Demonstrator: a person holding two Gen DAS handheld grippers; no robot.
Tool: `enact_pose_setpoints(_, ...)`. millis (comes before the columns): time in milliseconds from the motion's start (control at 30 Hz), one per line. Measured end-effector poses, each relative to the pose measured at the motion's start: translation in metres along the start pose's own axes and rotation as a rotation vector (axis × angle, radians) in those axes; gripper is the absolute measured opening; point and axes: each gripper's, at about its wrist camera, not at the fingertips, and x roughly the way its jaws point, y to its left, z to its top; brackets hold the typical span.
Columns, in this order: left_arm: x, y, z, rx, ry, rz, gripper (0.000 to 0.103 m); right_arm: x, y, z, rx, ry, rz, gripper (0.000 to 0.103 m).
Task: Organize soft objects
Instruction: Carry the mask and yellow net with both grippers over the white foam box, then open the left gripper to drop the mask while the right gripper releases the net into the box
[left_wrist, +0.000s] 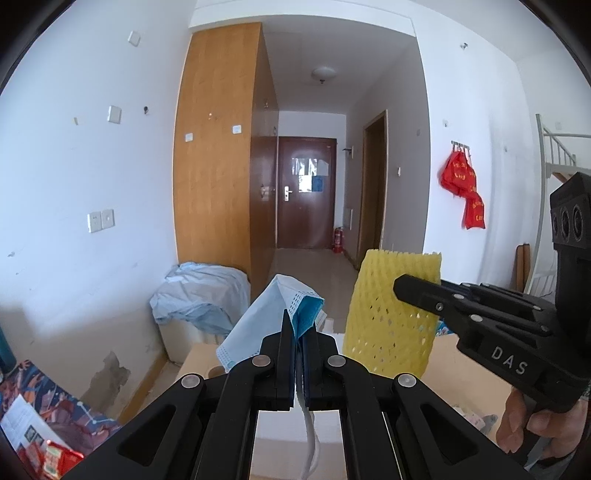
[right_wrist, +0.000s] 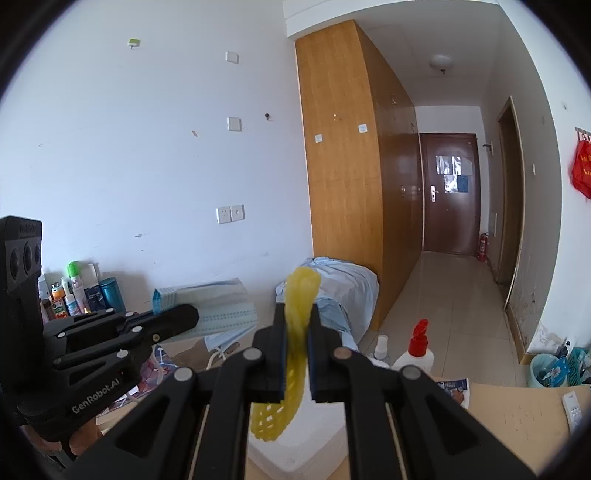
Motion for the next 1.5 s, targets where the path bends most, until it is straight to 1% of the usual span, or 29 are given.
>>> enact_pose_setpoints(167, 0.018, 0.005, -0.001, -0.013, 0.019, -0.008, 0.003, 0.012, -0.003, -0.001, -0.002, 0.006, 0.000, 0.011)
enact_pose_setpoints(400, 0.048, 0.012, -0.009, -0.033, 0.072, -0.033, 0.003, 0.032, -0.008, -0.006, -0.002, 0.047, -0.008, 0.011)
enact_pose_setpoints(1000, 0.088, 0.014, -0.031, -0.025, 0.172, -0.013, 0.003, 0.064, -0.015, -0.018, 0.012, 0.135, -0.022, 0.012)
enact_pose_setpoints(1200, 0.102, 0.016, -0.037, -0.029, 0.231, -0.004, 0.003, 0.070, -0.015, -0.020, 0.013, 0.154, -0.025, 0.012)
enact_pose_setpoints(1300, 0.107, 0.015, -0.042, -0.027, 0.248, 0.003, 0.003, 0.069, -0.016, -0.020, 0.014, 0.155, -0.025, 0.012)
enact_pose_setpoints(1400, 0.111, 0.015, -0.044, -0.030, 0.255, 0.010, 0.005, 0.069, -0.016, -0.020, 0.014, 0.156, -0.025, 0.012)
enact_pose_setpoints(1433, 0.111, 0.015, -0.045, -0.025, 0.256, 0.015, 0.008, 0.069, -0.016, -0.020, 0.014, 0.156, -0.026, 0.011)
enact_pose_setpoints(1467, 0.112, 0.015, -0.045, -0.020, 0.260, 0.025, 0.012, 0.069, -0.017, -0.020, 0.014, 0.158, -0.026, 0.012)
enact_pose_setpoints(1500, 0.113, 0.016, -0.046, -0.021, 0.265, 0.036, 0.024, 0.070, -0.017, -0.021, 0.014, 0.159, -0.027, 0.011)
